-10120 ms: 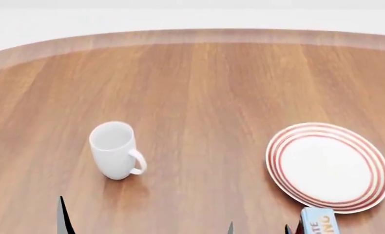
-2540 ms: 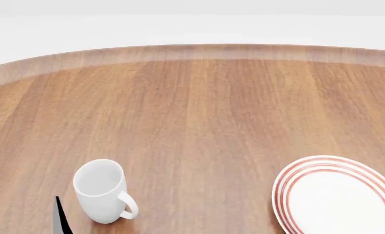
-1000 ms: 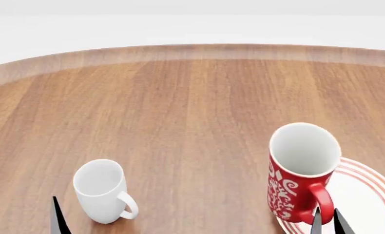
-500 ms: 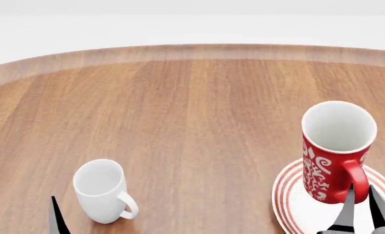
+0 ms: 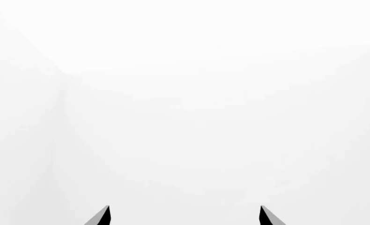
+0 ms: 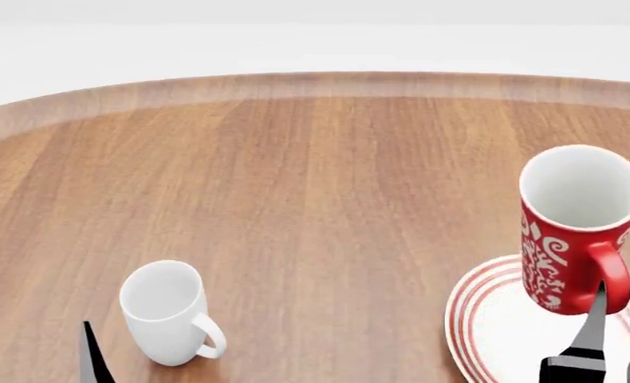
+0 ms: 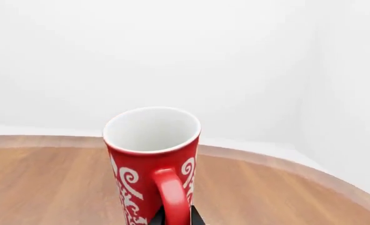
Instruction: Pick up the red mug and put it on the plate
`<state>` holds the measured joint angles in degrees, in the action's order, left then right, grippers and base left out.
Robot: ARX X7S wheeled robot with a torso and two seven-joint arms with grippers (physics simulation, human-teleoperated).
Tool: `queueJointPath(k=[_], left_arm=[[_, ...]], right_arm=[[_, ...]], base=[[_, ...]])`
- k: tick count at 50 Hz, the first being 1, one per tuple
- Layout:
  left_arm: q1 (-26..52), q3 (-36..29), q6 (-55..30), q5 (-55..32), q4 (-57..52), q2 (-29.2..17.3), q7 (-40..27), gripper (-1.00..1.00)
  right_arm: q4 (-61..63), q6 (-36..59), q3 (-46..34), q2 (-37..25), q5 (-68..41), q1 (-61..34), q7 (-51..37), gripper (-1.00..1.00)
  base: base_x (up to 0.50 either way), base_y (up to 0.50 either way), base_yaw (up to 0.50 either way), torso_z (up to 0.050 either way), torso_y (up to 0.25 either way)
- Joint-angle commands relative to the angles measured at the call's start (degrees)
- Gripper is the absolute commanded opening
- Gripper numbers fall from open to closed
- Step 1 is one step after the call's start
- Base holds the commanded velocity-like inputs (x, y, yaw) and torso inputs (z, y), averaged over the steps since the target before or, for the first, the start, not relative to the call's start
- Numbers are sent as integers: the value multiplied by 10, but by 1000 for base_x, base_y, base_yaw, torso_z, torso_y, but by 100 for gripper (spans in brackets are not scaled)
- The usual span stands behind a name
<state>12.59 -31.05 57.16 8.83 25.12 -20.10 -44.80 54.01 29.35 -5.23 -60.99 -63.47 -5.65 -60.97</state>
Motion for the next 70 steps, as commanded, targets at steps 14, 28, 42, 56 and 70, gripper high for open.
queueJointPath(k=[14, 28, 42, 56, 70], left_arm=[[3, -9, -1, 1, -1, -5, -9, 100], [5, -16, -4, -5, -2, -8, -10, 100], [7, -22, -3, -6, -1, -10, -13, 100], [8, -25, -4, -5, -2, -12, -19, 100], [10, -29, -3, -3, -1, -14, -24, 100]], right_arm=[[-143, -7, 11, -25, -18, -156, 208, -100], [-256, 43, -41, -18, -31, -272, 328, -100], [-364, 81, -89, -5, 16, -424, 449, -100], [-489, 61, -143, 23, 105, -508, 577, -100], [-635, 27, -144, 62, 129, -533, 628, -100]], base=[[0, 0, 0, 0, 1], [0, 0, 0, 0, 0], [0, 0, 0, 0, 1], [0, 0, 0, 0, 0], [0, 0, 0, 0, 0]])
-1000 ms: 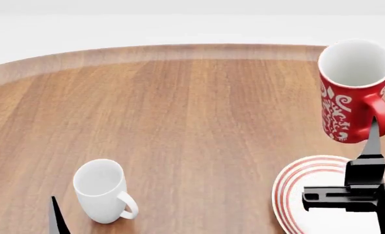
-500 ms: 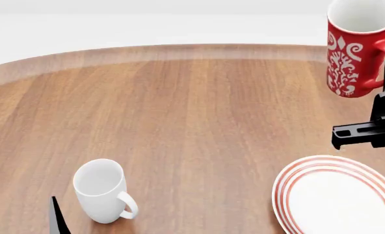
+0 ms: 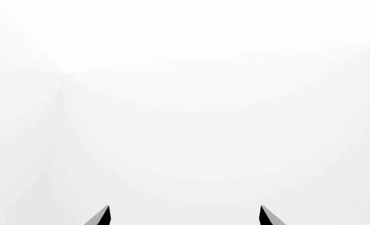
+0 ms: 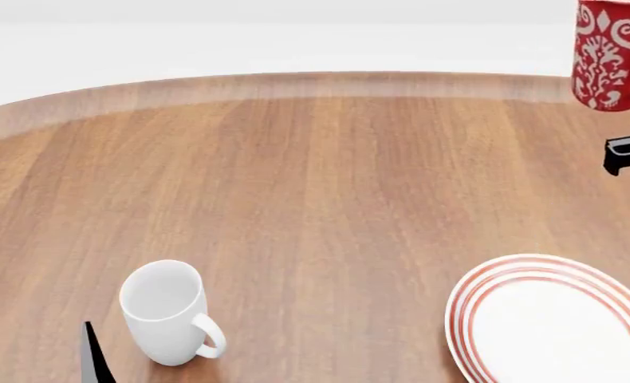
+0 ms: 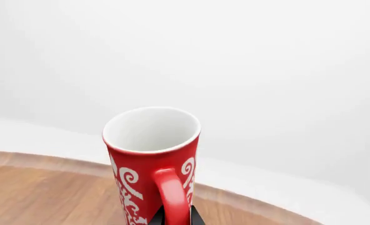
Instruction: Pick up the red mug and put it on the plate
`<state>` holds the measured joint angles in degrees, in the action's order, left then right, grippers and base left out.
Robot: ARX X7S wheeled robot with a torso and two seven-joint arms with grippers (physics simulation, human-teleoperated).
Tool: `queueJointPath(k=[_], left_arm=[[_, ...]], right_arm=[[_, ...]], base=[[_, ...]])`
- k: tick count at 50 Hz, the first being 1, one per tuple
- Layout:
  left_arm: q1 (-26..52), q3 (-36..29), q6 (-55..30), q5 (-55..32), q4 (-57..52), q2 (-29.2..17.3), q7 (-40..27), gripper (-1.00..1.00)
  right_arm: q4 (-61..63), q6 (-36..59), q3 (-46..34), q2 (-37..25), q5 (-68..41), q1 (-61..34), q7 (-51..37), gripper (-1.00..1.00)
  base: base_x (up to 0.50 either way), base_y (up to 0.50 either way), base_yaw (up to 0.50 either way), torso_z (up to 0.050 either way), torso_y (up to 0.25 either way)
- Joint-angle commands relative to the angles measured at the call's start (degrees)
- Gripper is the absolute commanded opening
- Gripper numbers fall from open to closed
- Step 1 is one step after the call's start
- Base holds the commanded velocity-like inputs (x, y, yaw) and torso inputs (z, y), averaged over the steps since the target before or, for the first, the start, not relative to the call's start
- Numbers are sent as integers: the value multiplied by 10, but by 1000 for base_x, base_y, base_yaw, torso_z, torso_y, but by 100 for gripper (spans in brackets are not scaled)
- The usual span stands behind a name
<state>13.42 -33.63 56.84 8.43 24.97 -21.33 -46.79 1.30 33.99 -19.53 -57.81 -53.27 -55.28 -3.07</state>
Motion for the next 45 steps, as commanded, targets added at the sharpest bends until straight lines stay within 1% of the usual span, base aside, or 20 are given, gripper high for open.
queueJointPath(k=[1, 10, 17, 45], left_arm=[[2, -4, 1, 1, 0, -2, -4, 100], [3, -7, 1, 1, 0, -3, -6, 100], [3, -8, 0, 2, 0, -4, -9, 100], [6, -15, -1, 8, -1, -8, -21, 100]], right_arm=[[-117, -25, -4, 33, 34, -39, 53, -100], [-216, -51, -2, 70, 41, -61, 88, -100], [-267, -63, -16, 87, 61, -74, 108, -100], [-375, -131, -47, 139, 103, -54, 168, -100]], base=[[0, 0, 0, 0, 0], [0, 0, 0, 0, 1], [0, 0, 0, 0, 0], [0, 0, 0, 0, 0]])
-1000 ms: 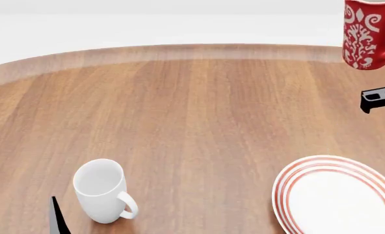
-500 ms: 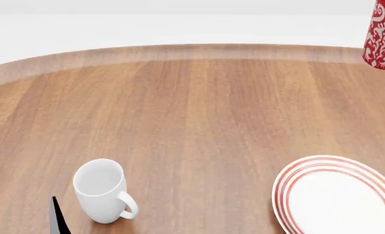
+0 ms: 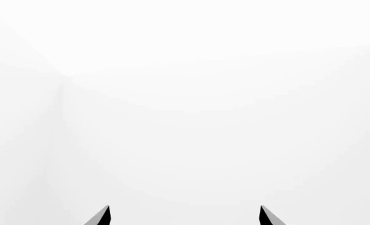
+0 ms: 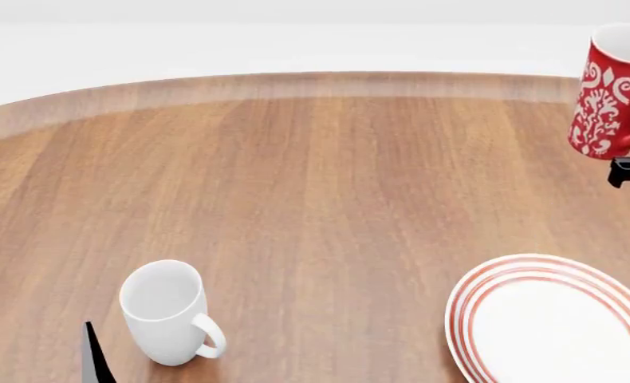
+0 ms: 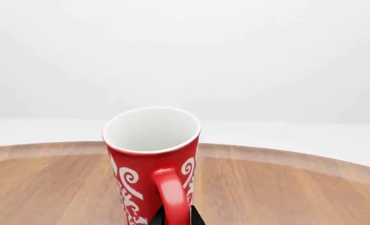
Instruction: Pick up the red mug and put it on the plate
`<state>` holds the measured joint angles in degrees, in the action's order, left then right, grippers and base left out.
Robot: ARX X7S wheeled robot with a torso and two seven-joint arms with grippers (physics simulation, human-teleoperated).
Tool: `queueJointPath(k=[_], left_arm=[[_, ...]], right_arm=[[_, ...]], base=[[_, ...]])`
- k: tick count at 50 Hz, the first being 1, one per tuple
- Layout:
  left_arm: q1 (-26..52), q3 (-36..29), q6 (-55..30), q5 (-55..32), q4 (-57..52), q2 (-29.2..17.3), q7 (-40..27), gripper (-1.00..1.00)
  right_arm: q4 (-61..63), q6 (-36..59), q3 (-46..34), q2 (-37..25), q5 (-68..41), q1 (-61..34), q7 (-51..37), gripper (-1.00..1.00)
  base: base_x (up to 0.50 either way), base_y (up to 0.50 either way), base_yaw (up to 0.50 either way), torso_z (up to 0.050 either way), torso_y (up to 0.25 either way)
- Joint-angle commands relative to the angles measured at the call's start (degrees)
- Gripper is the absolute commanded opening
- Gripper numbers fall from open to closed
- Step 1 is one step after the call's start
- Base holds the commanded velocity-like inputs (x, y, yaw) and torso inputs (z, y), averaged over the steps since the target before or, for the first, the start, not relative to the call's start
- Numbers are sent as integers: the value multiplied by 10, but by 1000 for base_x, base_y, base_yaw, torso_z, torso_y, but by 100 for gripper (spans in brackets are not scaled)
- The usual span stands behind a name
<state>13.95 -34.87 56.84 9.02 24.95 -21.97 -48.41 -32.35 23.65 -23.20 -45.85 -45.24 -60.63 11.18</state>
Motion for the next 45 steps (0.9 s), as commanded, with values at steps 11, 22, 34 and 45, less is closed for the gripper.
queueJointPath(k=[11, 22, 34, 45], left_arm=[[2, -5, -2, 4, -1, -3, -9, 100], [3, -7, -2, 7, -1, -4, -14, 100], [4, -10, -1, 9, -1, -6, -19, 100], [6, -14, -3, 6, -2, -7, -21, 100]], right_arm=[[-58, -45, -17, 28, 33, 7, 37, -100], [-65, -85, -1, 32, 24, 32, 49, -100], [-89, -127, 8, 41, 27, 51, 58, -100], [-105, -159, 6, 40, 44, 60, 61, -100]], base=[[0, 0, 0, 0, 0], [0, 0, 0, 0, 1], [0, 0, 0, 0, 0], [0, 0, 0, 1, 0]])
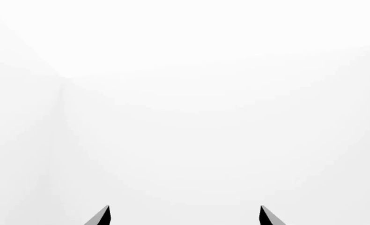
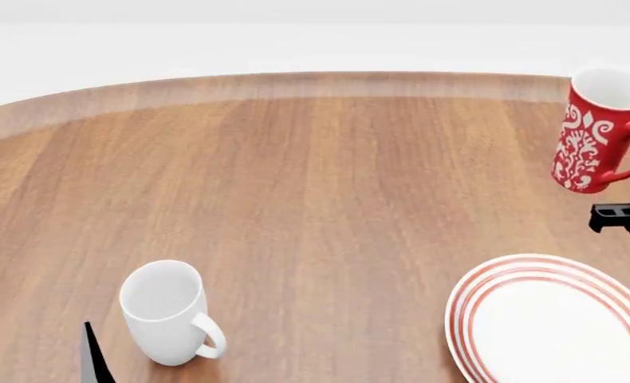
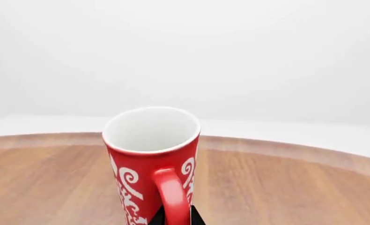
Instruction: Pick up the red mug and put it on the plate
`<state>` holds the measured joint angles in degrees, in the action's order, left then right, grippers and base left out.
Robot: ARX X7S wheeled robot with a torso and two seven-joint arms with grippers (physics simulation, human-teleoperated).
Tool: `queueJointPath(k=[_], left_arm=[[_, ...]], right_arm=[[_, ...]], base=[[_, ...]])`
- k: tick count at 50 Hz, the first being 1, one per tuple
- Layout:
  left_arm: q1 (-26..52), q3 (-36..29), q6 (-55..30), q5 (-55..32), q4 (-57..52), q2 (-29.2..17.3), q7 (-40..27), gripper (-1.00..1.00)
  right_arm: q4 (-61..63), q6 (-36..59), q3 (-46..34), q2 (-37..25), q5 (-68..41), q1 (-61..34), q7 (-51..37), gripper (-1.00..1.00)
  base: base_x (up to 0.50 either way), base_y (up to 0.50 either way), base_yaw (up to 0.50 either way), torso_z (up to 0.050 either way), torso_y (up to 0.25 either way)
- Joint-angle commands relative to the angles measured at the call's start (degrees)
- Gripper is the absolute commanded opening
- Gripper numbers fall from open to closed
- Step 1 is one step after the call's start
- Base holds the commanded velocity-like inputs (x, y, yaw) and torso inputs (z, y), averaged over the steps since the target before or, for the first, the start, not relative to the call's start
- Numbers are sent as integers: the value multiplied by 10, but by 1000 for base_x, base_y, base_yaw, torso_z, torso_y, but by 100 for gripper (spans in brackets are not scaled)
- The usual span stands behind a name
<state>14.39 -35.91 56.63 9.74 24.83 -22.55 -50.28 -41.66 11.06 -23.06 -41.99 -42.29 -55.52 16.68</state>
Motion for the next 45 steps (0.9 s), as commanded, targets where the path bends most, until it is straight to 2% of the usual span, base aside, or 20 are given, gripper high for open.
queueJointPath(k=[1, 45], left_arm=[[1, -4, -1, -2, 0, -2, -2, 100], [7, -16, 2, 4, 1, -7, -18, 100]], right_arm=[[-8, -37, 5, 0, 15, 13, 7, -100], [-86, -116, 20, 27, 24, 44, 22, -100]], base=[[0, 0, 0, 0, 0], [0, 0, 0, 0, 0]])
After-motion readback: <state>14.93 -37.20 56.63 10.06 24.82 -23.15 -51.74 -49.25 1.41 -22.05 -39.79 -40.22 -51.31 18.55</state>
